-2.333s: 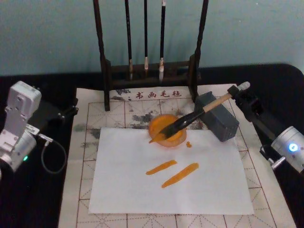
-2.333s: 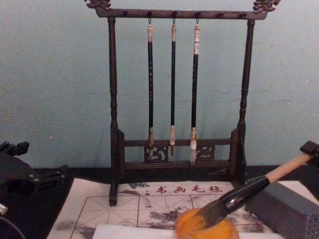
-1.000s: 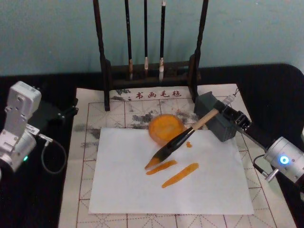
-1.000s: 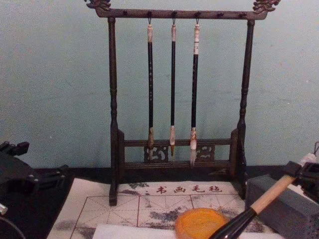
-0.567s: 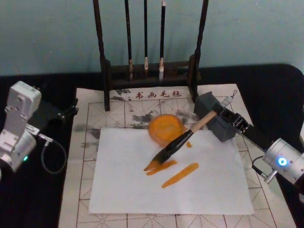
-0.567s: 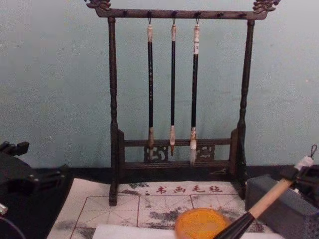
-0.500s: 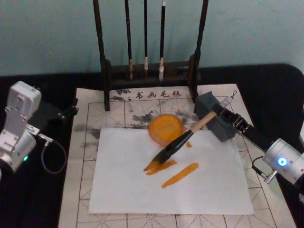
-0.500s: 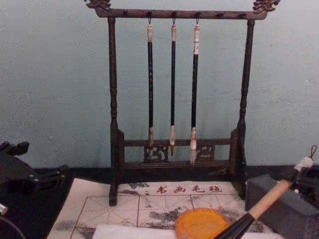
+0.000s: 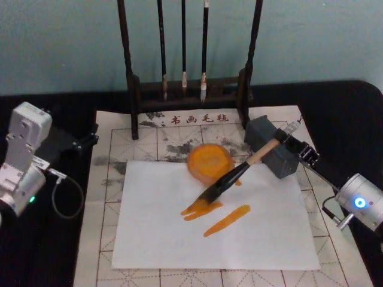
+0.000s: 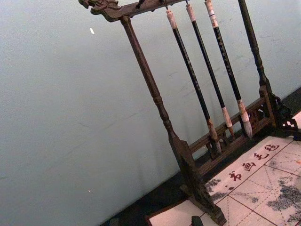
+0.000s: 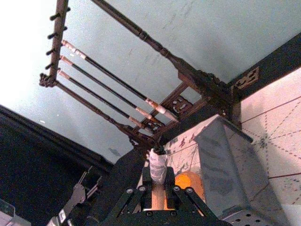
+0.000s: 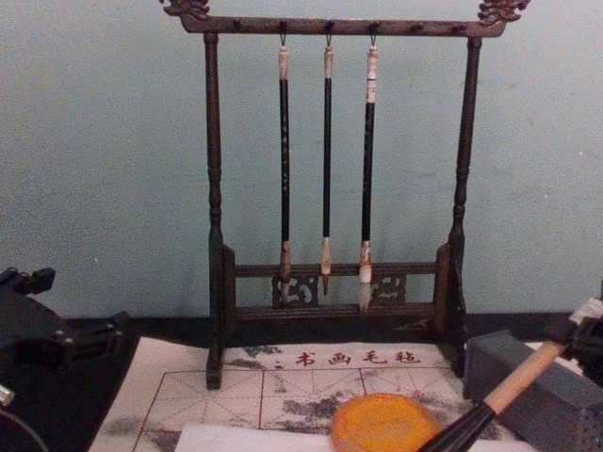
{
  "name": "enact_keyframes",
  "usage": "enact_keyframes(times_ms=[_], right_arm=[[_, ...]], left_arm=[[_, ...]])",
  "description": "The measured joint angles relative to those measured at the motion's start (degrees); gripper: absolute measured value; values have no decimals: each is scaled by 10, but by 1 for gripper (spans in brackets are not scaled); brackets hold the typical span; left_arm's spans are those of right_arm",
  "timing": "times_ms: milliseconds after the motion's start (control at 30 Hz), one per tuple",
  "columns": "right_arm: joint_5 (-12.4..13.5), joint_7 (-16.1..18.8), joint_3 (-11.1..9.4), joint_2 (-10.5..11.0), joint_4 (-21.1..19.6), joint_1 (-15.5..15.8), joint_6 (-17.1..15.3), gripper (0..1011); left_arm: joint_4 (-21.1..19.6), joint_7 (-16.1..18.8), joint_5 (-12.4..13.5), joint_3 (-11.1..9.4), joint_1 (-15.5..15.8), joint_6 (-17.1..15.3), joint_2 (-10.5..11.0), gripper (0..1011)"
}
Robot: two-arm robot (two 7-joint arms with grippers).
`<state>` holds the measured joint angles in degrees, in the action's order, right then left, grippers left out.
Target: Pick up the brush from the inkstone, write on the paper, then place the brush back to its original position.
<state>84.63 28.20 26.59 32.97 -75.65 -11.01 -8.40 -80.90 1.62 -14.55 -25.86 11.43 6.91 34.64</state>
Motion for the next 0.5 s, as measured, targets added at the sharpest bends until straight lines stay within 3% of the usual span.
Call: enact_keyframes(times_ms=[500], right_arm=[[11, -10, -10, 8, 3, 5, 10, 175]], left_arm=[[0, 0, 0, 0, 0, 0, 0, 1001]])
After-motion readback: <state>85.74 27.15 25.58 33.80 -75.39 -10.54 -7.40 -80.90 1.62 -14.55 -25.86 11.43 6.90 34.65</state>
